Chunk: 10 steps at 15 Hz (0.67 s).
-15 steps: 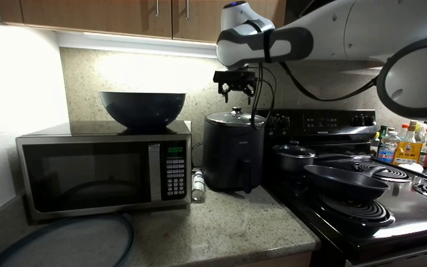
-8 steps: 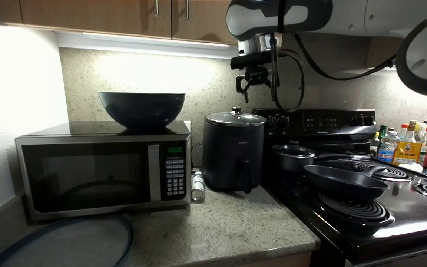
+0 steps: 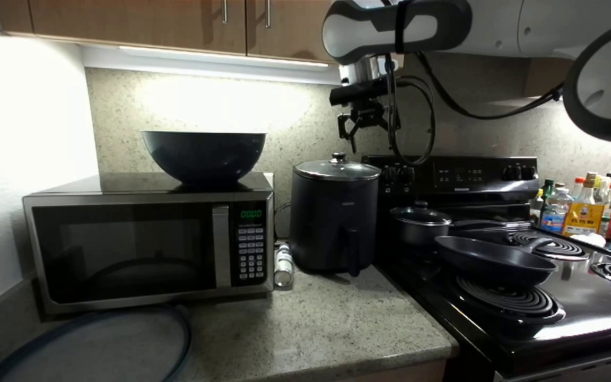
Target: Uncover the pan
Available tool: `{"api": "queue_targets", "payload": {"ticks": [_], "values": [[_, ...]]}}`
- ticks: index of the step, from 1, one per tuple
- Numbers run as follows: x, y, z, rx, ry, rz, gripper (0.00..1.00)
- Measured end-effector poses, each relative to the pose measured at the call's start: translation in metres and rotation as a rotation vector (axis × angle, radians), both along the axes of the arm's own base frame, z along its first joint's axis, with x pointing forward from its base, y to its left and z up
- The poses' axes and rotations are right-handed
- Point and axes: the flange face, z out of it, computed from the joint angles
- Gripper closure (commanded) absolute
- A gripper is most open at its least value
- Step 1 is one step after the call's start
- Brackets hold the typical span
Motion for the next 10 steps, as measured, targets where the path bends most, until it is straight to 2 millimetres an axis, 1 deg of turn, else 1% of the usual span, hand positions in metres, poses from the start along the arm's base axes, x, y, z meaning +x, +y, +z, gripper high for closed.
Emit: {"api": "queue_targets", "payload": {"ticks": [2,4,7,8,10], "values": [[-0.002,-0.011,-0.020,0.001,0.076,-0.033,0.00],[-0.004,-0.027,-0.041,0.013,0.153,-0.083,0.00],[-0.005,-0.047,-0.066,0.015,0.209,-0.161,0.00],[-0.005,-0.049,-0.069,0.014,0.213,-0.166,0.00],[-0.004,-0.048,-0.070,0.013,0.214,-0.166,0.00]]}}
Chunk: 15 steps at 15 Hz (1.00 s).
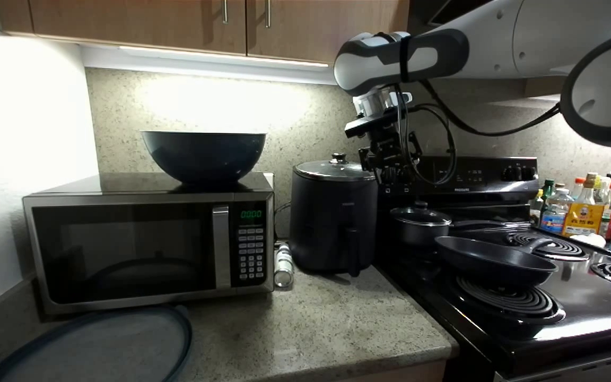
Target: Uncover the pan
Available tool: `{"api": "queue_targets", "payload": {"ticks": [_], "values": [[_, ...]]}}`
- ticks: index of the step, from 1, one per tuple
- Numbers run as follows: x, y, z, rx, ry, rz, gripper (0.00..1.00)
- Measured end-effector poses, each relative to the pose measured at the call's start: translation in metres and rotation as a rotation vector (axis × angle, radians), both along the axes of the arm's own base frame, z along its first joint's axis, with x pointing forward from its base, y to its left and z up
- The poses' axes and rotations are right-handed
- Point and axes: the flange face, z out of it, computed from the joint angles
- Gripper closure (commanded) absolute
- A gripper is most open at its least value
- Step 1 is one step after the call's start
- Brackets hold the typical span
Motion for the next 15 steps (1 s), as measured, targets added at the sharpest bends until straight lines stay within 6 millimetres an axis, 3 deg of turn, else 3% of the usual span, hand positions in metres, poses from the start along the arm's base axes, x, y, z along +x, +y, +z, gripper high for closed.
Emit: {"api": "queue_targets", "payload": {"ticks": [4,8,11,15], "values": [[0.000,0.004,0.002,-0.007,-0.009,0.008,0.00],[-0.006,0.008,0.018,-0.003,-0.044,-0.001,0.00],[-0.021,0.005,0.020,0.065,-0.035,-0.104,0.00],[-0.047,-0.005,0.009,0.164,0.038,-0.262,0.00]]}}
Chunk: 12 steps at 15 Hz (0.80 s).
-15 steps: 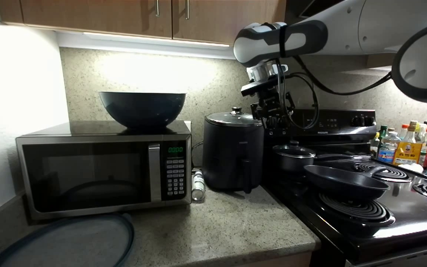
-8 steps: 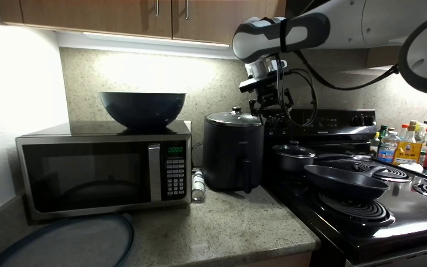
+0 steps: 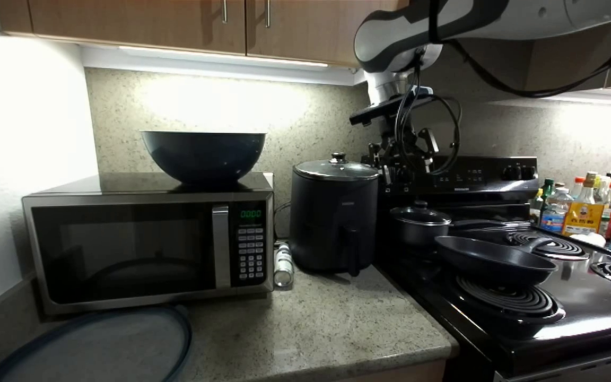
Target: Uncover the pan
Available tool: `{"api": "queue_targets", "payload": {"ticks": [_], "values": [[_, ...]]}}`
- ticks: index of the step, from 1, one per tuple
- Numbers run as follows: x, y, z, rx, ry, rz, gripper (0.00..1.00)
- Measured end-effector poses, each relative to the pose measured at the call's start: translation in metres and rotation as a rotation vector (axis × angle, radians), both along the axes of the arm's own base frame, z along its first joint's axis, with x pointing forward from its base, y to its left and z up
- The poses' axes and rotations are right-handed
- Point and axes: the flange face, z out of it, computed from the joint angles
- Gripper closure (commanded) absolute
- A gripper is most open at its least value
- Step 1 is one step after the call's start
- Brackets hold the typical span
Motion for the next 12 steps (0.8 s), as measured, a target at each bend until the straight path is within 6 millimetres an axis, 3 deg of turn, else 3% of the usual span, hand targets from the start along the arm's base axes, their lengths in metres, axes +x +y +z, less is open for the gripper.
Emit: {"api": "queue_targets", "payload": {"ticks": [3,8,12], "values": [[-0.013,-0.007,-0.002,0.027,0.027,-0.029,0.00],[-0.015,-0.006,-0.002,0.022,0.032,-0.028,0.00],[-0.030,-0.015,-0.013,0.004,0.064,-0.044,0.00]]}}
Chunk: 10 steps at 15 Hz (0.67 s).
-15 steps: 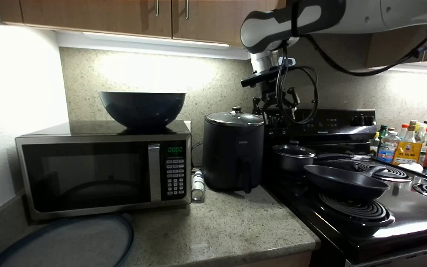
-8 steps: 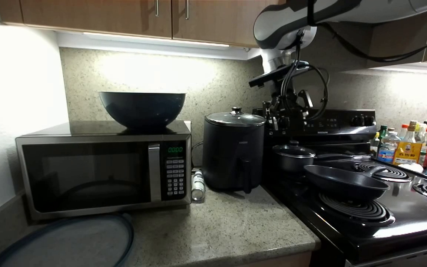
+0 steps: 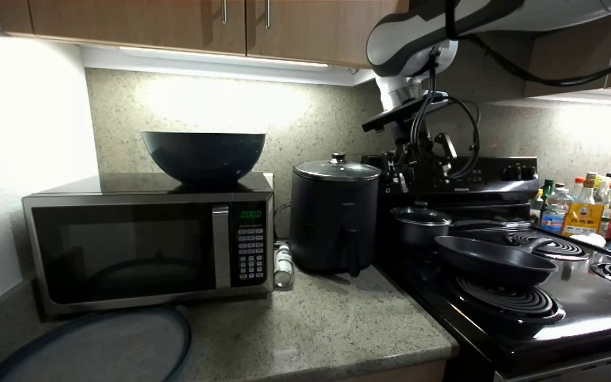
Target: Uncover the pan
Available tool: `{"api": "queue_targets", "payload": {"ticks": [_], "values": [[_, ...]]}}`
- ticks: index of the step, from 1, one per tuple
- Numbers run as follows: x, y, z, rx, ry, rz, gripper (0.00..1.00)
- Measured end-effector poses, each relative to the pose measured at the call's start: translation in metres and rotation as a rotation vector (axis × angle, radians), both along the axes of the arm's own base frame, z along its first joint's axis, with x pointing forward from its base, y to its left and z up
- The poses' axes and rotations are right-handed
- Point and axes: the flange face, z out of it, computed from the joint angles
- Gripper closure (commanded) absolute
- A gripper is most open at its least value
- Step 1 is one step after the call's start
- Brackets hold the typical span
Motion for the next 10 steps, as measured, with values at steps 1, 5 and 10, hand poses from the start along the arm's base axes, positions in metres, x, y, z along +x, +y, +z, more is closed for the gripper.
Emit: {"api": "queue_targets", "payload": {"ticks": [1,5,10], "values": [[-0.007,-0.003,-0.001,0.010,-0.001,-0.020,0.00],[-0.038,-0.018,-0.010,0.127,0.013,-0.176,0.00],[-0.071,-0.032,-0.032,0.235,-0.008,-0.336,0.00]]}}
